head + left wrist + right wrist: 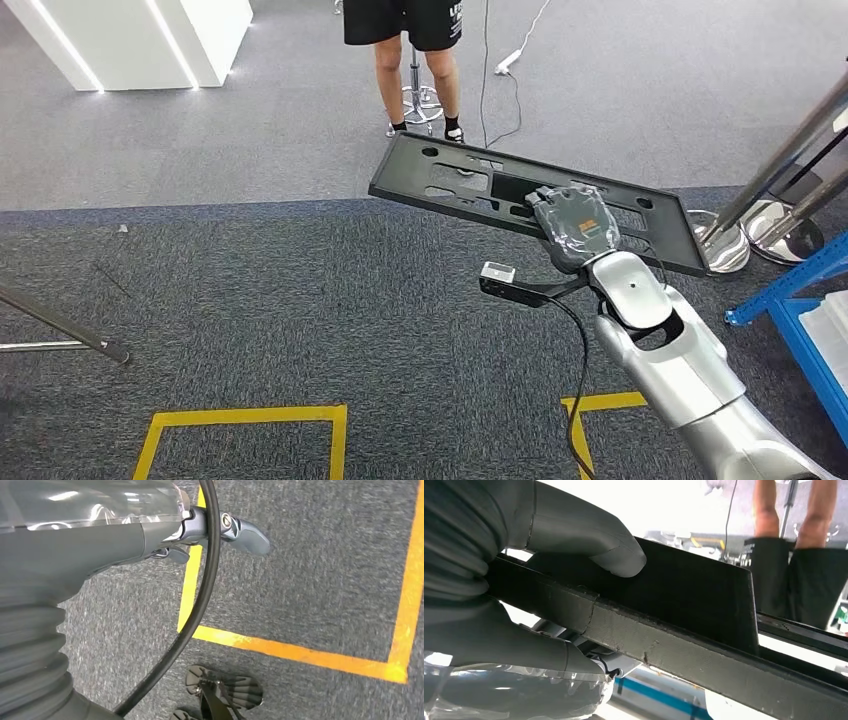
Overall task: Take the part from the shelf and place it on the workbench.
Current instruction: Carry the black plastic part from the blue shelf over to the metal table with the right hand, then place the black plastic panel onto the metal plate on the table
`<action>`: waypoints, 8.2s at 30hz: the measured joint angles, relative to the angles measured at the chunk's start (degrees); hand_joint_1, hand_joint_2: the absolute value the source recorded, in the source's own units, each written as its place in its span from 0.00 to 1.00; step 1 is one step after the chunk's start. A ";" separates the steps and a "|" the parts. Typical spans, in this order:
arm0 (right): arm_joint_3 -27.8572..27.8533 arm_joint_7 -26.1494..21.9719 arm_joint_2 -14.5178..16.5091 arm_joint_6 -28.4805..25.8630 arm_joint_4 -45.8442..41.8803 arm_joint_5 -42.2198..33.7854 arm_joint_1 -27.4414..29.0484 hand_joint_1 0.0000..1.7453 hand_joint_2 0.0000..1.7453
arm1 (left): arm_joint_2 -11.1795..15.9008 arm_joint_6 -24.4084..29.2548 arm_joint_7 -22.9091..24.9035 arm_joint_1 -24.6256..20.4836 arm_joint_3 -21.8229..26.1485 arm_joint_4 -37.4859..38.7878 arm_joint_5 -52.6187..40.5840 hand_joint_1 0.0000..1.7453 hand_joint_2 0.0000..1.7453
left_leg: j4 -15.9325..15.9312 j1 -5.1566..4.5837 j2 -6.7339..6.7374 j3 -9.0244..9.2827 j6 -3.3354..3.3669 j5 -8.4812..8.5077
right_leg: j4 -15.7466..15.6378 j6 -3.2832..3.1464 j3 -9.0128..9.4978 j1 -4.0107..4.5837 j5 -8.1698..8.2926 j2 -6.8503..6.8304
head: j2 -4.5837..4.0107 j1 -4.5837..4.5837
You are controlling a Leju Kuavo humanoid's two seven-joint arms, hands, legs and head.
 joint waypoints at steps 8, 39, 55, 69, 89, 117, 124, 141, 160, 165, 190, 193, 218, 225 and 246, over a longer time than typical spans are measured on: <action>-2.38 -0.32 -4.53 -0.53 -4.58 -0.30 4.15 0.96 1.00 | 0.13 -0.64 -0.05 -0.39 -0.43 0.15 0.55 0.00 1.00 | -5.29 -0.34 -2.69 2.66 2.65 0.99 | 6.80 1.71 -2.30 -0.26 -4.78 3.50 | 0.00 0.01; -10.62 0.70 -12.45 -1.28 -14.60 0.03 18.43 0.96 1.00 | 0.77 -5.62 5.24 -1.40 -7.56 0.22 -3.90 0.00 1.00 | -5.63 -0.83 -3.55 3.55 3.07 0.58 | 7.36 2.18 -2.60 -0.40 -4.83 4.01 | 0.00 -0.04; -9.02 -0.48 -9.69 1.49 -13.44 4.05 13.17 0.96 1.00 | 4.53 -7.59 6.25 -2.21 -8.07 0.20 1.74 0.00 1.00 | 8.30 -0.07 -4.27 -3.46 -0.46 -6.54 | -0.33 0.18 -1.65 -0.87 1.76 4.71 | 0.00 -0.06; 1.43 -0.66 -0.86 2.29 -3.02 1.67 -1.96 0.96 1.00 | 7.39 -5.67 4.10 -1.97 -5.49 0.20 5.84 0.00 1.00 | -5.34 -0.52 -3.08 3.11 2.43 0.55 | 5.64 1.95 -2.60 -0.42 -3.17 3.01 | 0.00 -0.04; 1.53 -2.34 -5.81 3.10 -4.37 -3.51 -1.48 0.96 1.00 | 5.88 -3.11 6.76 -1.14 -5.36 0.24 7.47 0.00 1.00 | 8.62 0.91 -2.96 -4.30 -1.47 -4.29 | -1.64 0.40 0.00 -0.92 1.38 2.13 | 0.00 -0.12; -2.63 -1.49 -12.03 5.62 -9.26 -2.46 2.95 0.96 1.00 | 4.60 -3.97 6.37 -1.45 -8.61 0.35 5.86 0.00 1.00 | 9.71 0.46 -3.66 -4.72 -0.90 -6.62 | -2.45 0.36 -0.80 -0.91 2.73 3.92 | 0.00 -0.12; -3.03 -1.72 -12.13 6.25 -9.54 -2.44 3.35 0.96 1.00 | 4.69 -3.64 6.38 -1.56 -9.08 0.44 5.88 0.00 1.00 | -3.70 0.48 0.80 1.91 -0.78 0.32 | -2.16 2.06 0.73 -0.65 1.18 -1.03 | 0.00 -0.10; -4.21 -2.66 -14.09 8.29 -9.62 -2.65 1.16 0.96 1.00 | 4.61 -4.74 6.67 -1.65 -10.33 0.48 6.58 0.00 1.00 | -4.30 -0.82 -5.66 2.91 2.07 -0.20 | -1.84 1.36 -2.23 0.23 3.36 5.54 | 0.00 -0.09; -4.28 -2.88 -14.78 8.79 -9.42 -3.45 0.64 0.96 1.00 | 4.59 -5.01 7.07 -1.74 -11.52 0.50 6.48 0.00 1.00 | -4.62 -0.70 -5.60 3.13 1.61 -0.26 | -1.61 1.15 -2.24 0.29 3.09 5.56 | 0.00 -0.09; -4.26 -3.48 -14.75 9.27 -9.39 -3.79 -0.11 0.96 1.00 | 3.94 -3.98 7.43 -2.17 -11.80 0.50 6.85 0.00 1.00 | -4.46 -0.91 -5.61 3.05 1.77 -0.36 | -1.68 1.33 -2.23 0.05 3.15 5.54 | 0.00 -0.10; -2.24 -5.48 -16.87 11.94 -11.06 -9.56 -3.79 0.96 1.00 | 4.36 -3.90 9.83 -1.96 -11.87 0.46 9.54 0.00 1.00 | 0.41 -0.44 -4.20 3.11 -0.04 -5.29 | -2.09 0.06 -1.66 -0.45 3.00 5.21 | 0.00 -0.10; -1.48 -5.48 -17.21 12.32 -11.48 -10.21 -4.08 0.96 1.00 | 4.56 -3.91 9.98 -1.88 -11.87 0.46 9.95 0.00 1.00 | 11.17 0.07 -3.40 -3.16 -0.70 -8.41 | -2.06 -0.25 -0.57 -0.35 2.04 4.97 | 0.00 -0.10; 3.85 -3.44 -18.30 14.75 -12.86 -14.22 -10.57 0.96 1.00 | 5.35 -2.91 14.91 -2.12 -11.90 0.31 12.00 0.00 1.00 | -4.86 0.04 -4.17 6.57 0.33 -3.49 | -0.70 1.28 -4.12 -0.23 4.38 5.21 | 0.00 -0.08; 4.79 -2.68 -18.07 14.80 -13.12 -13.91 -11.07 0.96 1.00 | 5.96 -4.50 15.11 -2.10 -11.93 0.22 11.89 0.00 1.00 | 7.41 0.36 -3.51 -0.20 -1.16 -8.00 | -1.48 -0.06 -2.01 -0.63 3.09 5.06 | 0.00 -0.11; 14.43 1.19 7.33 11.48 3.66 -0.44 -14.70 0.96 1.00 | 9.35 -33.65 16.38 -0.52 -24.53 2.37 -0.87 0.00 1.00 | -4.93 0.35 -3.40 5.80 0.65 -1.93 | 2.68 1.25 -5.41 -0.29 4.38 5.22 | 0.00 -0.09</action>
